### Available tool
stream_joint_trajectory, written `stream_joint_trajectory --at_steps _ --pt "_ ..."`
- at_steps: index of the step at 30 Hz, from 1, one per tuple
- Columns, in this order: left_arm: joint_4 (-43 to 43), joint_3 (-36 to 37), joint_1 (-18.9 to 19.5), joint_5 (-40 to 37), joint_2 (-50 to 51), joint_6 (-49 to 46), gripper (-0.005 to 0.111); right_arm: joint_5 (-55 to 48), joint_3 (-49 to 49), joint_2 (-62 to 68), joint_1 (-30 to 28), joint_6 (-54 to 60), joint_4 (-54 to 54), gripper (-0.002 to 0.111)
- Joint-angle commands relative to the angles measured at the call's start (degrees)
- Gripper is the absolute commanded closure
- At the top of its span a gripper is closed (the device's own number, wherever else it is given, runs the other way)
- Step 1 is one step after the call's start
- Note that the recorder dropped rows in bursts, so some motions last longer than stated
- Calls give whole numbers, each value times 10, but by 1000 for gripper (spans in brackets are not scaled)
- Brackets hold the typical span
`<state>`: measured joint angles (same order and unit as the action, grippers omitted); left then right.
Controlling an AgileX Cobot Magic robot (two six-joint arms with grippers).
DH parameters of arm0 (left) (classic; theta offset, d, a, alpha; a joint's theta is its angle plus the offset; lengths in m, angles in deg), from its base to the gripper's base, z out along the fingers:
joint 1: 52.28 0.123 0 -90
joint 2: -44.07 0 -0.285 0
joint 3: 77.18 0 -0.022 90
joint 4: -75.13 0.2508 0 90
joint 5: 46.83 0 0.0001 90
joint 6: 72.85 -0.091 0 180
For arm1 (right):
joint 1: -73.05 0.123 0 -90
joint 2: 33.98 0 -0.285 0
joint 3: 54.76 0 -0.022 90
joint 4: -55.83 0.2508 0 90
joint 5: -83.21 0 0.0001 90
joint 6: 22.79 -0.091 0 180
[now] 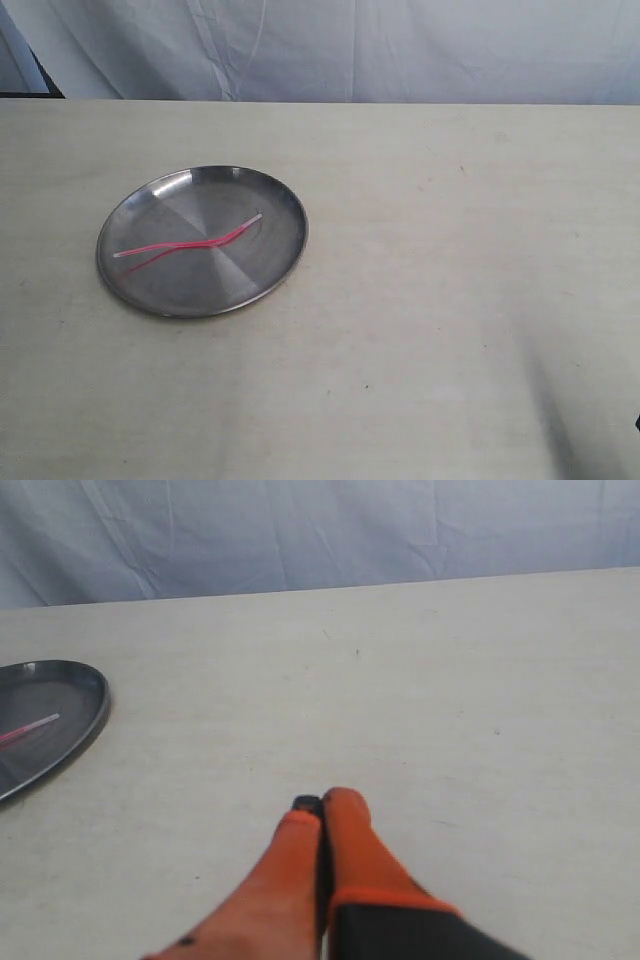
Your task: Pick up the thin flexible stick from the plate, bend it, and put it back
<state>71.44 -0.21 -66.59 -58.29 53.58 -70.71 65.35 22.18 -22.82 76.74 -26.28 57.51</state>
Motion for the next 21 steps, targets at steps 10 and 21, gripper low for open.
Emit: stream_joint_trajectory --at_steps 10,21 --pt "55 2 1 6 -17 4 106 4 3 -2 -3 3 0 109" --pt "85 2 1 6 -17 4 106 4 3 -2 -3 3 1 109"
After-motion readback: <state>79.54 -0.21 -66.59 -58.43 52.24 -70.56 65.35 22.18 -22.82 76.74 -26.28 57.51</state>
